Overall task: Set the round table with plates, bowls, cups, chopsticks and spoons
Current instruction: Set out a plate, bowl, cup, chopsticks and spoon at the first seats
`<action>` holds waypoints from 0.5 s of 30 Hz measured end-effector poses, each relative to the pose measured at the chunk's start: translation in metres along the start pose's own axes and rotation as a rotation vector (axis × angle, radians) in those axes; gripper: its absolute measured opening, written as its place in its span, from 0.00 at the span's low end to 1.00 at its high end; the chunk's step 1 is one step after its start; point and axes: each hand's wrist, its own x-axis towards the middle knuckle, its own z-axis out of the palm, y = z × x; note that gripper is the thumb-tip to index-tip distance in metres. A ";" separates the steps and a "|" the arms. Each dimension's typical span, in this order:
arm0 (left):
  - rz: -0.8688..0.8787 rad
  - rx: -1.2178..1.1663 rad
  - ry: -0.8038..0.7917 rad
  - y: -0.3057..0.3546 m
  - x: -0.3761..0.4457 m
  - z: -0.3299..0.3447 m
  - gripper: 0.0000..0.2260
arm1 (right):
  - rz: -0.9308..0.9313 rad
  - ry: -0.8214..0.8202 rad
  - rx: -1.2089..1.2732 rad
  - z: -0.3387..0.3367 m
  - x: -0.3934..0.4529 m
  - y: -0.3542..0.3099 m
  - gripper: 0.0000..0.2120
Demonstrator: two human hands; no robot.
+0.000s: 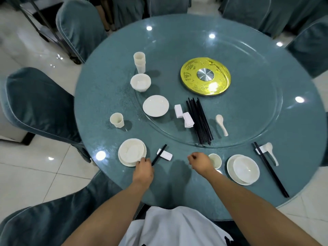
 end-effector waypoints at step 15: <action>0.202 -0.228 0.014 0.102 0.089 -0.098 0.13 | 0.178 0.294 -0.067 -0.112 0.061 -0.008 0.12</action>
